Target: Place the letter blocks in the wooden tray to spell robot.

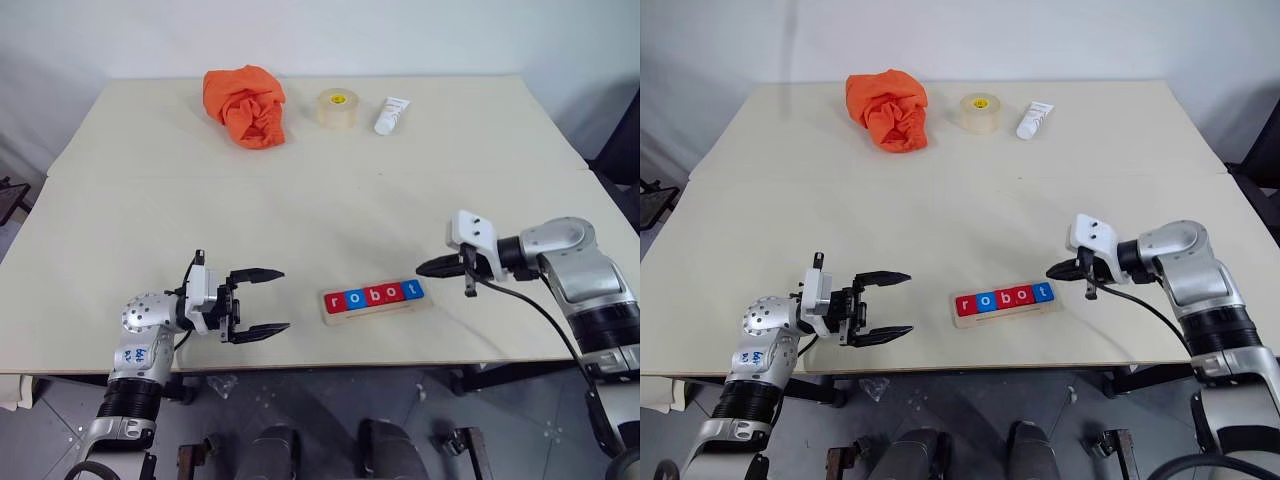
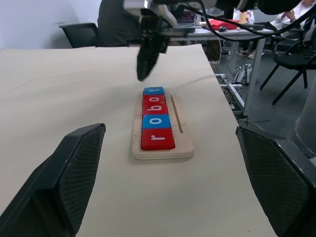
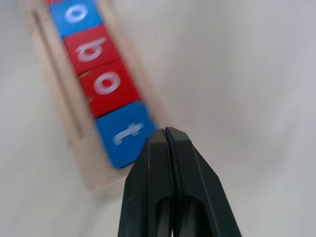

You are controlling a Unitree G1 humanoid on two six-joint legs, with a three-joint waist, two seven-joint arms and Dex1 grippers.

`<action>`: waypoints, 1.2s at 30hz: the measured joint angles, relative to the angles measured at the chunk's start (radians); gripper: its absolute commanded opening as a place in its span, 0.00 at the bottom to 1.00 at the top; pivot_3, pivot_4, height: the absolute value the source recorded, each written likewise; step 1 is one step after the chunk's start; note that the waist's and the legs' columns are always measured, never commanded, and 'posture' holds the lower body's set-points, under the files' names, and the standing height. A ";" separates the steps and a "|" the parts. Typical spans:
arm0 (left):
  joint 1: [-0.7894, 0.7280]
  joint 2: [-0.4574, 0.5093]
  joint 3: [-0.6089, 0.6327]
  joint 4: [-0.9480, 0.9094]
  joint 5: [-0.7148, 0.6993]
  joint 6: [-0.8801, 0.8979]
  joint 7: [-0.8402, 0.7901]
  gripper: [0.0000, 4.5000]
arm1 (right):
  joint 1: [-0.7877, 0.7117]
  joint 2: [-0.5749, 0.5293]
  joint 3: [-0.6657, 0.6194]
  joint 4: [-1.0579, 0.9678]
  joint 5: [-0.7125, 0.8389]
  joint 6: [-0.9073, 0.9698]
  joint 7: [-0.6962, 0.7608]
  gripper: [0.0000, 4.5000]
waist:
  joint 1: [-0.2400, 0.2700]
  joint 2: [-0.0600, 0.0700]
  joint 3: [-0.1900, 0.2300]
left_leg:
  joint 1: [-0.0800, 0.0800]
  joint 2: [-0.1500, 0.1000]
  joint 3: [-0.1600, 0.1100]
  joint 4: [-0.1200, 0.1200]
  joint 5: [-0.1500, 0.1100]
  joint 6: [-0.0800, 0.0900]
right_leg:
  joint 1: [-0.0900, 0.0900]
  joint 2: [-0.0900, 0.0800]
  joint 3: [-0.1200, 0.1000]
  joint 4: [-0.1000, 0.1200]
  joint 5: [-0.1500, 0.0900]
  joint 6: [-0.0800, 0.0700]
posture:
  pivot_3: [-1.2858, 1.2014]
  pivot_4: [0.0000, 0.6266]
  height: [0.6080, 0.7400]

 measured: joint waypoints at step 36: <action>0.012 0.012 0.000 -0.035 0.000 0.008 0.027 1.00 | -0.041 0.108 0.013 0.180 -0.092 -0.078 -0.003 0.00 | -0.001 0.000 0.000 | 0.000 0.000 0.000 0.000 0.000 0.000 | -0.001 0.000 0.000 0.001 0.000 0.000 | 0.52 0.24 1.00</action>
